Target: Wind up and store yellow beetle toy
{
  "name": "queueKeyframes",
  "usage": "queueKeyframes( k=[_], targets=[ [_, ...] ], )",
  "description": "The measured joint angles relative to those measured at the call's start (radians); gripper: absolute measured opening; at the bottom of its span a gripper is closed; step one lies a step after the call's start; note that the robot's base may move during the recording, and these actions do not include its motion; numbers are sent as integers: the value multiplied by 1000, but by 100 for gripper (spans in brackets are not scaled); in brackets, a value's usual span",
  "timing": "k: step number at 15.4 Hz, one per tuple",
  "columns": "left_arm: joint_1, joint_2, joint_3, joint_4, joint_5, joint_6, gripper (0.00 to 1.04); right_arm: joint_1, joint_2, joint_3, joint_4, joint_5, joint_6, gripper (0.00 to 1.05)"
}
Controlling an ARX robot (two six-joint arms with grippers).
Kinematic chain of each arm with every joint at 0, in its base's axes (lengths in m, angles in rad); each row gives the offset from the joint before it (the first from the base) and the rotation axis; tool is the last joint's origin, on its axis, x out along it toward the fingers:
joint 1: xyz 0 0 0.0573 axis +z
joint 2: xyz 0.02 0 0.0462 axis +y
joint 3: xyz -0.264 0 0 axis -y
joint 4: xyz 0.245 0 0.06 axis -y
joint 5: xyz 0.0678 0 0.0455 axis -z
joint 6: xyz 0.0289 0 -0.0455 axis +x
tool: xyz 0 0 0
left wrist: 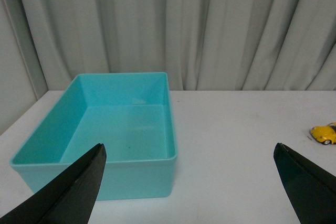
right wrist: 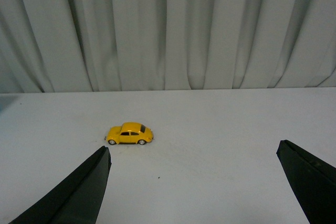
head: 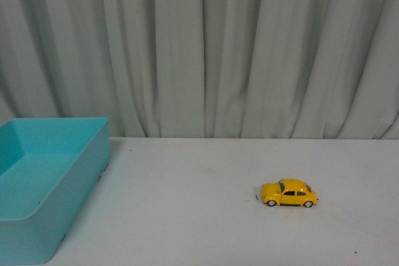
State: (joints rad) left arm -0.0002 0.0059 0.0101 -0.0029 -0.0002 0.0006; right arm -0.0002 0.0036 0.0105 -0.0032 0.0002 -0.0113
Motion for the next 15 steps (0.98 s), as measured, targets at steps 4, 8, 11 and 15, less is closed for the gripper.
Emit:
queueKeyframes(
  k=[4,8,11,15],
  targets=[
    [0,0,0,0,0,0,98,0,0,0,0,0,0,98],
    [0,0,0,0,0,0,98,0,0,0,0,0,0,98],
    [0,0,0,0,0,0,98,0,0,0,0,0,0,98],
    [0,0,0,-2,0,0,98,0,-1,0,-3,0,0,98]
  ],
)
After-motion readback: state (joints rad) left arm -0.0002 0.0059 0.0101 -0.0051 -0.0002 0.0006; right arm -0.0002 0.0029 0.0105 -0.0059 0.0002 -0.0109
